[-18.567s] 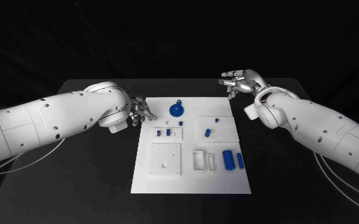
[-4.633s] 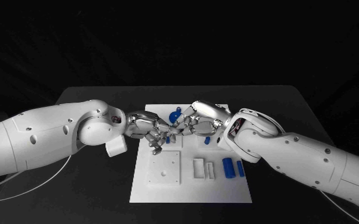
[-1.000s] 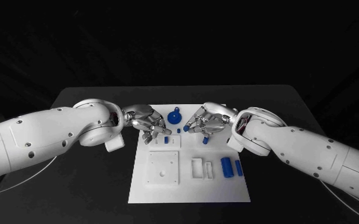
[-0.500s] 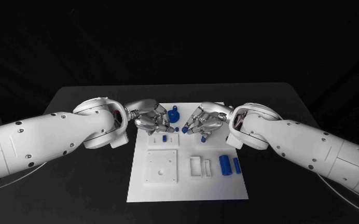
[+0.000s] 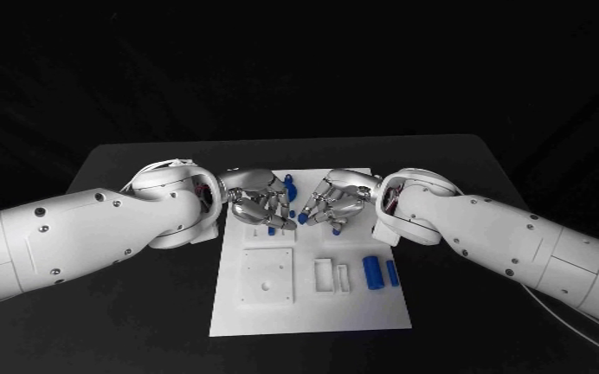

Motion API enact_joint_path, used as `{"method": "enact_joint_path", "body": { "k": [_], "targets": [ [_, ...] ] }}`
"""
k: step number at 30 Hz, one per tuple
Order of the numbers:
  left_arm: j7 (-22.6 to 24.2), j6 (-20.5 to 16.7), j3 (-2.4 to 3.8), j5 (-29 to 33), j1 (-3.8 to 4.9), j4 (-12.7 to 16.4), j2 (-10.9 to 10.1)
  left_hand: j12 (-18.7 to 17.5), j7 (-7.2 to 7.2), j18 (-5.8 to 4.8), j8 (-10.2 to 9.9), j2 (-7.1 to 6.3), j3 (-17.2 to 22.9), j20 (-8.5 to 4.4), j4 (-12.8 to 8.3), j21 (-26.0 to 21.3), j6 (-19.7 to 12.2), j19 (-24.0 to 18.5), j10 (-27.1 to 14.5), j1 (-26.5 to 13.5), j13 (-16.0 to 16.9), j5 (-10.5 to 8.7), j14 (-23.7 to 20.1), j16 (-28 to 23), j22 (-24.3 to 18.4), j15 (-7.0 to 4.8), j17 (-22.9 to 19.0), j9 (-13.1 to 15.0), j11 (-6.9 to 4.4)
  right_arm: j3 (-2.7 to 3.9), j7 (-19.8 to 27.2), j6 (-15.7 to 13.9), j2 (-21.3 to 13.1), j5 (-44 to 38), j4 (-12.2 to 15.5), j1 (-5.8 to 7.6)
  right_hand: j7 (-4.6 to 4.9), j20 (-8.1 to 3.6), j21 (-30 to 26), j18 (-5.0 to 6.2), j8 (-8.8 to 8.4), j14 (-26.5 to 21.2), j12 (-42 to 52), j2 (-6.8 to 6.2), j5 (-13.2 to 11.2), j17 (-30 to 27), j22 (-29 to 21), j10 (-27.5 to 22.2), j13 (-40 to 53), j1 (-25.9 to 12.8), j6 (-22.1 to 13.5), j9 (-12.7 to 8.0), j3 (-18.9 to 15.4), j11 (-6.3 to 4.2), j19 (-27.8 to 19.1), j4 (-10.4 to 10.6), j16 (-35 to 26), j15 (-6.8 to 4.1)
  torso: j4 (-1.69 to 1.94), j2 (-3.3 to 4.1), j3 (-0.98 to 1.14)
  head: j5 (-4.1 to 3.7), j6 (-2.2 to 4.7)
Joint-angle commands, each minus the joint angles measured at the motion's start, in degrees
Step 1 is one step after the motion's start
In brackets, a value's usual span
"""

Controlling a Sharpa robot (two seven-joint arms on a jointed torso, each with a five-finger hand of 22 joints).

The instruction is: Assemble the parts on the task board

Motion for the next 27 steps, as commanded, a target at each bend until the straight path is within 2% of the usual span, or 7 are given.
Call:
{"method": "enact_joint_path", "body": {
  "k": [1, 3, 5, 9, 17, 23, 27],
  "targets": [
    [-1.2, 0.1, 0.02, -3.2, 0.07, 0.1, 0.5, 0.0, 0.1, 0.96, 0.4, -0.99, 0.2, 0.3, 1.6, -0.3, -0.8, 0.2, -0.5, -0.5, -0.1, -0.66, 0.1, -0.4, 1.1, 0.38, -0.1, -0.4, 0.23, 0.02, -0.3, 1.9, 0.1, 0.0, 0.2, 0.02, -0.05, -0.24, -0.3, -0.67, 0.19, -0.2, -0.3, 0.31, 0.0, 0.0, 0.0, -0.2, 0.1, -0.3, 0.3, 3.6, 0.2, 0.0, 0.5, -0.2, -0.2, -0.03, -0.05, 0.0, 0.07, 0.0, -0.06],
    [-1.6, 0.3, 0.01, -3.6, 0.07, 0.1, 0.7, -0.2, 0.37, 1.07, 0.2, -1.5, 0.9, 0.5, 3.1, -0.6, -1.3, 0.2, -0.9, -0.9, -0.3, -4.28, 0.0, -0.5, 1.1, 0.6, -0.2, -1.2, 0.51, 0.02, -0.3, 2.1, 0.2, -0.1, 0.2, 0.02, -0.05, -0.24, -0.3, -0.67, 0.19, -0.2, -0.3, 0.31, 0.0, 0.0, 0.0, -0.2, 0.1, -0.3, 0.3, 3.6, 0.2, 0.0, 0.5, -0.2, -0.2, -0.03, -0.04, -0.01, 0.06, -0.12, -0.02],
    [-2.0, 0.6, 0.0, -4.0, 0.07, 0.1, 1.0, -0.2, 0.4, 1.16, 0.3, -1.9, 0.8, 0.55, 3.8, -0.8, -1.4, 0.3, -0.9, -0.9, -0.4, -4.58, 0.0, -0.5, 1.1, 0.61, -0.2, -1.8, 0.53, 0.02, -0.4, 2.3, 0.2, -0.1, 0.3, 0.02, -0.05, -0.24, -0.3, -0.67, 0.19, -0.2, -0.3, 0.31, 0.0, 0.0, 0.0, -0.2, 0.1, -0.3, 0.3, 3.6, 0.2, 0.0, 0.5, -0.2, -0.2, -0.03, -0.02, -0.01, 0.05, -0.17, -0.03],
    [-2.5, 0.9, -0.01, -4.5, 0.08, 0.1, 1.3, -0.2, 0.41, 1.18, 0.4, -1.69, 1.0, 0.55, 4.4, -0.8, -1.4, 0.4, -1.0, -1.1, -0.5, -4.68, 0.0, -0.5, 1.1, 0.62, -0.1, -2.2, 0.55, 0.02, -0.4, 2.4, 0.2, -0.3, 0.3, 0.02, -0.04, -0.25, -0.3, -0.69, 0.19, -0.2, -0.3, 0.32, 0.0, 0.0, 0.1, -0.2, 0.1, -0.3, 0.3, 3.6, 0.3, 0.0, 0.5, -0.3, -0.2, -0.04, -0.01, -0.01, 0.03, -0.23, -0.01],
    [-2.4, 1.5, -0.01, -4.7, 0.08, 0.2, 1.7, -0.3, 0.2, 1.16, 0.5, -0.14, 1.4, 0.46, 4.6, -0.8, -0.8, 0.5, -0.6, -1.4, -0.6, -4.45, 0.1, -0.3, 1.2, 0.49, 0.0, -2.7, 0.4, 0.01, -0.5, 2.7, 0.4, -0.7, 0.2, 0.02, -0.04, -0.25, -0.3, -0.7, 0.19, -0.3, -0.3, 0.33, 0.0, 0.0, 0.2, -0.2, 0.1, -0.3, 0.3, 3.6, 0.3, 0.01, 0.5, -0.3, -0.2, -0.04, 0.02, -0.02, -0.01, -0.37, -0.05],
    [-2.7, 2.7, -0.01, -4.7, 0.08, 0.1, 2.2, -0.3, 0.05, 0.98, 0.8, 2.96, 0.0, 0.3, 3.2, -0.6, -0.5, 0.5, -0.5, -1.2, -0.7, -4.01, 0.1, -0.2, 1.2, 0.3, 0.5, -3.3, 0.27, 0.0, -0.5, 2.8, 0.5, -0.8, 0.2, 0.02, -0.04, -0.25, -0.3, -0.7, 0.19, -0.3, -0.3, 0.33, 0.0, 0.0, 0.2, -0.2, 0.1, -0.3, 0.3, 3.6, 0.3, 0.01, 0.5, -0.3, -0.2, -0.04, 0.03, -0.02, -0.03, -0.46, -0.08],
    [-3.0, 3.6, -0.02, -4.6, 0.08, 0.0, 2.4, -0.3, -0.13, 0.93, 1.5, 3.85, -0.3, 0.24, 2.8, -0.5, -0.4, 0.5, -0.4, -1.1, -0.7, -3.33, 0.1, -0.1, 1.2, 0.28, 0.7, -2.9, 0.15, 0.0, -0.5, 2.8, 0.5, -0.9, 0.2, 0.02, -0.04, -0.25, -0.3, -0.7, 0.19, -0.3, -0.3, 0.33, 0.0, 0.0, 0.2, -0.2, 0.1, -0.3, 0.3, 3.6, 0.3, 0.01, 0.5, -0.3, -0.2, -0.04, 0.04, -0.03, -0.03, -0.51, -0.2]
  ]
}}
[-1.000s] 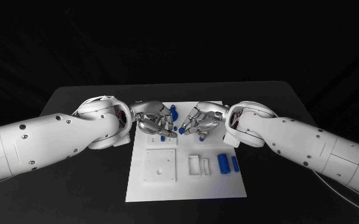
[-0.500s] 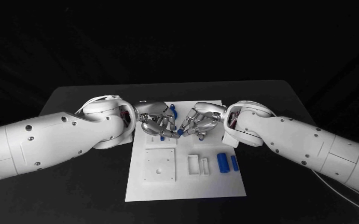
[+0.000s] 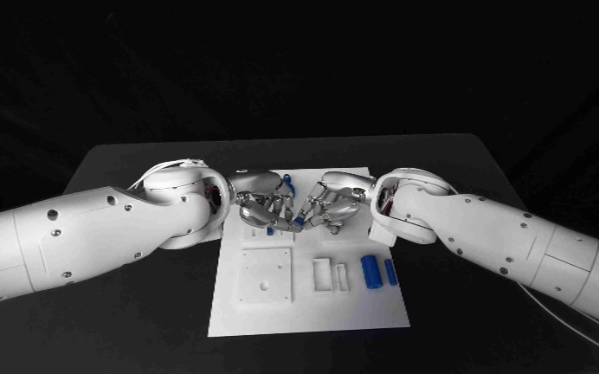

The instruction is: Assemble the parts on the task board

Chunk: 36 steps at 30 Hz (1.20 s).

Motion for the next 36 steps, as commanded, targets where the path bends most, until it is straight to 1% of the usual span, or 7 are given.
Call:
{"method": "enact_joint_path", "body": {
  "k": [1, 4, 7, 14, 29, 33, 36],
  "targets": [
    [-0.4, 2.2, 0.0, -0.5, 0.06, 0.1, 0.3, -0.3, -0.02, 0.0, 0.3, 0.58, -0.2, 0.03, -0.2, 0.0, 0.2, 0.2, 0.1, 0.0, 0.0, 0.28, 0.2, 0.4, 1.2, -0.02, 0.1, 0.3, -0.36, 0.02, 0.0, 0.8, 0.1, -0.4, 0.1, 0.0, -0.07, -0.25, -0.3, -0.69, 0.19, -0.2, -0.3, 0.41, 0.1, 0.0, 0.1, -0.2, 0.1, -0.2, 0.5, 3.1, 0.2, -0.01, 0.5, -0.1, -0.2, -0.04, 0.0, 0.0, 0.01, -0.04, -0.1],
    [-0.4, 2.5, -0.01, -0.3, 0.06, 0.0, 0.5, -0.3, -0.03, -0.02, 0.4, 1.32, -0.4, 0.01, -0.3, 0.1, 0.1, 0.2, 0.1, 0.0, 0.0, 0.34, 0.2, 0.3, 1.2, -0.03, 0.2, 0.4, -0.37, 0.01, 0.0, 0.9, 0.2, -0.4, 0.1, 0.0, -0.07, -0.25, -0.3, -0.69, 0.19, -0.2, -0.3, 0.41, 0.1, 0.0, 0.1, -0.2, 0.1, -0.2, 0.5, 3.1, 0.2, -0.01, 0.5, -0.1, -0.2, -0.04, -0.06, -0.01, 0.04, -0.01, -0.09],
    [-0.4, 2.6, -0.01, -0.1, 0.06, 0.0, 0.6, -0.3, -0.09, -0.03, 0.3, 2.54, -1.0, -0.02, -0.7, 0.2, 0.0, 0.2, 0.1, 0.4, -0.1, 0.41, 0.2, 0.3, 1.2, -0.08, 0.3, 0.4, -0.42, 0.01, -0.1, 1.0, 0.3, -0.4, 0.0, 0.0, -0.07, -0.25, -0.3, -0.69, 0.19, -0.2, -0.3, 0.41, 0.1, 0.0, 0.1, -0.2, 0.1, -0.2, 0.5, 3.1, 0.2, -0.01, 0.5, -0.1, -0.2, -0.04, -0.07, 0.0, 0.03, -0.01, -0.11],
    [-0.4, 3.2, -0.01, 0.2, 0.06, -0.2, 1.0, -0.4, -0.2, -0.07, 0.3, 4.17, -0.9, -0.08, -1.1, 0.2, 0.0, 0.2, 0.2, 1.2, -0.1, 0.53, 0.3, 0.2, 1.2, -0.13, 0.3, 0.4, -0.51, 0.01, -0.1, 1.1, 0.4, -0.4, 0.0, 0.0, -0.08, -0.25, -0.5, -0.71, 0.2, -0.3, -0.4, 0.42, 0.1, 0.0, 0.3, -0.3, 0.1, -0.3, 0.5, 3.2, 0.3, -0.01, 0.5, -0.1, -0.1, -0.04, -0.06, 0.01, 0.06, -0.14, -0.1],
    [-0.8, 3.4, 0.0, 1.2, 0.06, -0.3, 1.3, -0.4, -0.29, -0.09, 0.2, 5.66, -0.7, -0.16, -0.8, 0.3, 0.1, 0.3, 0.3, 1.3, -0.1, 0.86, 0.4, 0.2, 1.2, -0.21, 0.4, 0.3, -0.61, 0.0, -0.4, 1.5, 0.5, -1.4, 0.0, 0.0, -0.08, -0.25, -0.5, -0.72, 0.19, -0.4, -0.4, 0.42, 0.1, 0.0, 0.3, -0.3, 0.1, -0.3, 0.5, 3.2, 0.4, 0.0, 0.5, -0.1, -0.2, -0.03, -0.05, 0.01, 0.03, -0.31, -0.23],
    [-0.9, 3.5, 0.01, 1.5, 0.07, -0.3, 1.3, -0.5, -0.29, -0.1, 0.1, 5.9, -0.7, -0.17, -0.2, 0.4, 0.2, 0.3, 0.3, 1.0, -0.1, 0.95, 0.5, 0.2, 1.2, -0.21, 0.4, 0.3, -0.61, -0.01, -0.4, 1.6, 0.5, -1.5, 0.0, 0.0, -0.08, -0.25, -0.5, -0.72, 0.19, -0.4, -0.4, 0.4, 0.1, 0.0, 0.4, -0.3, 0.1, -0.3, 0.5, 3.2, 0.4, 0.0, 0.5, -0.1, -0.2, -0.03, -0.02, 0.01, 0.01, -0.33, -0.27],
    [-0.9, 3.6, 0.01, 2.0, 0.07, -0.4, 1.3, -0.5, -0.25, -0.1, -0.1, 6.11, -0.7, -0.15, 1.2, 0.4, 0.2, 0.3, 0.3, 0.3, -0.1, 1.2, 0.4, 0.2, 1.2, -0.18, 0.4, 0.2, -0.56, -0.01, -0.4, 1.7, 0.6, -1.5, 0.0, 0.0, -0.08, -0.25, -0.6, -0.73, 0.19, -0.3, -0.4, 0.37, 0.1, 0.1, 0.5, -0.3, 0.1, -0.3, 0.5, 3.3, 0.5, -0.01, 0.5, -0.2, -0.1, -0.03, -0.02, 0.01, 0.02, -0.35, -0.29]
  ]
}}
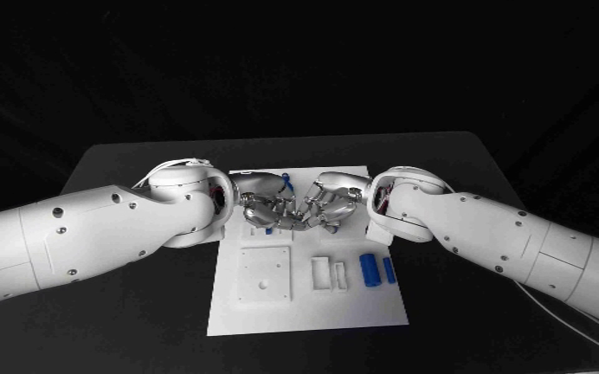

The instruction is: Assemble the parts on the task board

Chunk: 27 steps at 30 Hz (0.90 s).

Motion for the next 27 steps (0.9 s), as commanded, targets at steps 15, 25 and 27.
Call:
{"method": "enact_joint_path", "body": {
  "k": [15, 25, 27],
  "targets": [
    [-0.3, 2.1, 0.02, 1.9, 0.07, -0.1, 0.3, -0.3, -0.38, -0.14, -0.2, 1.73, 2.6, -0.19, -0.5, 0.4, 0.0, 0.1, -0.1, 1.9, 0.0, 2.32, 0.1, 0.3, 1.2, -0.04, 0.2, 0.1, -0.47, 0.0, -0.1, 1.1, 0.2, -0.6, 0.2, 0.0, -0.06, -0.24, -0.3, -0.73, 0.2, -0.3, -0.4, 0.43, 0.2, 0.1, 0.0, -0.3, 0.1, -0.3, 0.3, 3.0, 0.4, -0.02, 0.5, 0.1, -0.1, -0.03, 0.01, 0.01, 0.02, -0.01, -0.23],
    [-0.3, 3.9, 0.0, 2.4, 0.08, 0.0, 0.3, -0.8, -0.44, -0.24, -0.6, 1.42, 5.0, -0.28, -4.3, 0.5, -0.1, -0.2, -0.3, 4.6, -0.2, 7.64, -0.2, 0.2, 1.2, -0.11, 0.3, -0.2, -0.55, 0.0, -0.1, 0.9, 0.2, -0.6, 0.2, 0.0, -0.04, -0.25, -0.4, -0.74, 0.19, -0.4, -0.4, 0.42, 0.2, 0.0, 0.2, -0.3, 0.1, -0.3, 0.3, 3.0, 0.5, -0.01, 0.5, 0.1, -0.2, -0.03, -0.01, 0.01, 0.03, -0.09, -0.36],
    [-0.3, 4.2, 0.0, 2.7, 0.08, 0.1, 0.3, -0.9, -0.42, -0.25, -0.6, 1.48, 5.4, -0.29, -5.1, 0.6, -0.2, -0.2, -0.4, 5.1, -0.2, 8.37, -0.2, 0.2, 1.2, -0.11, 0.3, -0.2, -0.54, 0.0, -0.1, 0.8, 0.2, -0.6, 0.1, 0.0, -0.04, -0.25, -0.4, -0.74, 0.19, -0.4, -0.4, 0.42, 0.2, 0.0, 0.2, -0.3, 0.1, -0.3, 0.3, 3.0, 0.5, -0.01, 0.5, 0.1, -0.2, -0.03, -0.01, 0.02, 0.01, -0.12, -0.38]
  ]
}}
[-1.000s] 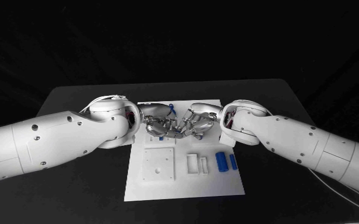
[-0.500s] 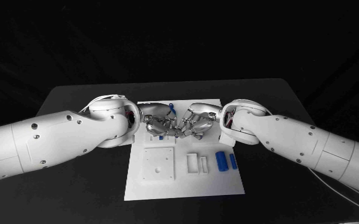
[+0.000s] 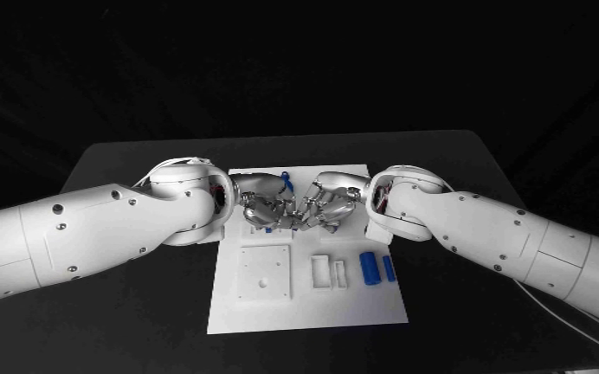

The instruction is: Assemble the parts on the task board

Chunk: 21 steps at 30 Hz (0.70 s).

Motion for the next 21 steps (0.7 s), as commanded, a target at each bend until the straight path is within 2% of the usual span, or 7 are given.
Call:
{"method": "enact_joint_path", "body": {
  "k": [1, 5, 6, 7, 8, 15, 21],
  "targets": [
    [0.0, 2.2, -0.03, 1.0, 0.02, 0.1, 0.1, -0.3, -0.31, -0.25, -0.2, 0.09, 0.3, -0.28, -1.0, 0.4, -0.1, -0.3, -0.1, 0.7, -0.1, 1.0, -0.2, 0.2, 1.2, -0.1, 0.1, 0.0, -0.32, 0.06, 0.3, 0.4, 0.1, -0.1, 0.0, 0.03, -0.08, -0.25, -0.2, -0.74, 0.24, -0.4, -0.2, 0.42, 0.2, 0.0, 0.1, -0.4, 0.0, -0.3, 0.5, 3.0, 0.4, -0.1, 0.5, -0.1, -0.2, -0.06, -0.03, 0.01, -0.04, -0.06, -0.08],
    [0.2, 2.6, -0.03, 1.5, 0.02, 0.1, 0.0, -0.4, -0.32, -0.22, -0.1, 0.47, 1.1, -0.28, -2.1, 0.5, -0.2, -0.3, -0.1, 0.7, -0.2, 1.83, -0.3, 0.3, 1.2, -0.11, 0.2, 0.1, -0.34, 0.06, 0.2, 0.3, 0.1, -0.1, -0.1, 0.03, -0.08, -0.26, -0.2, -0.73, 0.25, -0.4, -0.2, 0.42, 0.2, 0.0, 0.1, -0.4, 0.0, -0.3, 0.5, 3.1, 0.4, -0.11, 0.5, -0.1, -0.2, -0.07, -0.04, -0.02, -0.03, -0.08, -0.11],
    [0.3, 2.6, -0.03, 1.7, 0.02, 0.1, 0.0, -0.5, -0.31, -0.22, 0.0, 0.59, 1.5, -0.29, -2.4, 0.6, -0.2, -0.4, 0.0, 0.8, -0.2, 2.24, -0.3, 0.3, 1.2, -0.11, 0.2, 0.2, -0.33, 0.06, 0.2, 0.3, 0.1, -0.1, -0.1, 0.03, -0.08, -0.26, -0.2, -0.73, 0.25, -0.4, -0.2, 0.42, 0.2, 0.0, 0.1, -0.4, 0.0, -0.3, 0.5, 3.1, 0.4, -0.11, 0.5, -0.1, -0.2, -0.07, -0.03, -0.01, -0.03, -0.11, -0.12],
    [0.4, 2.7, -0.03, 1.9, 0.02, 0.1, 0.0, -0.5, -0.34, -0.22, 0.1, 0.74, 1.9, -0.32, -2.7, 0.6, -0.2, -0.4, 0.0, 0.9, -0.2, 3.6, -0.3, 0.3, 1.2, -0.14, 0.2, 0.3, -0.34, 0.06, 0.2, 0.3, 0.1, -0.1, -0.1, 0.03, -0.08, -0.26, -0.2, -0.73, 0.25, -0.4, -0.2, 0.42, 0.2, 0.0, 0.1, -0.4, 0.0, -0.3, 0.5, 3.1, 0.4, -0.11, 0.5, -0.1, -0.2, -0.07, -0.03, -0.01, -0.03, -0.11, -0.12],
    [0.4, 2.7, -0.03, 2.0, 0.02, 0.1, 0.0, -0.5, -0.34, -0.21, 0.3, 0.9, 2.2, -0.33, -3.0, 0.6, -0.2, -0.4, 0.0, 1.1, -0.2, 3.88, -0.3, 0.4, 1.2, -0.16, 0.2, 0.4, -0.39, 0.06, 0.2, 0.2, 0.1, -0.1, -0.1, 0.03, -0.08, -0.26, -0.2, -0.73, 0.25, -0.4, -0.2, 0.42, 0.2, 0.0, 0.1, -0.4, 0.0, -0.3, 0.5, 3.1, 0.4, -0.11, 0.5, -0.1, -0.2, -0.07, -0.02, 0.0, -0.03, -0.13, -0.12],
    [1.0, 2.8, -0.02, 3.6, 0.02, 0.2, -0.1, -0.9, -0.51, -0.13, 1.5, 2.6, 5.4, -0.58, -5.8, 1.4, 0.6, -0.3, 1.0, 2.1, -0.5, 4.31, 0.1, 0.7, 1.3, -0.42, 0.5, 1.5, -0.69, 0.06, 0.2, -0.6, 0.1, -0.2, -0.3, 0.03, -0.08, -0.28, -0.3, -0.72, 0.25, -0.4, -0.2, 0.42, 0.1, -0.1, 0.1, -0.4, 0.0, -0.4, 0.5, 3.1, 0.6, -0.11, 0.6, -0.1, -0.3, -0.09, -0.02, 0.0, -0.04, -0.15, -0.12],
    [1.5, 2.2, -0.02, 4.4, 0.02, 0.3, -0.2, -1.4, -0.48, -0.02, 1.8, 3.04, 7.1, -0.66, -7.3, 2.6, 0.9, -0.6, 1.6, 2.1, -0.6, 4.16, 0.4, 0.7, 1.3, -0.46, 0.8, 2.2, -0.73, 0.06, 0.2, -0.8, 0.1, -0.2, -0.3, 0.03, -0.08, -0.28, -0.3, -0.72, 0.25, -0.4, -0.2, 0.42, 0.1, -0.1, 0.1, -0.4, 0.0, -0.4, 0.5, 3.1, 0.6, -0.11, 0.6, -0.1, -0.3, -0.09, -0.01, 0.0, -0.04, -0.22, -0.12]
  ]
}}
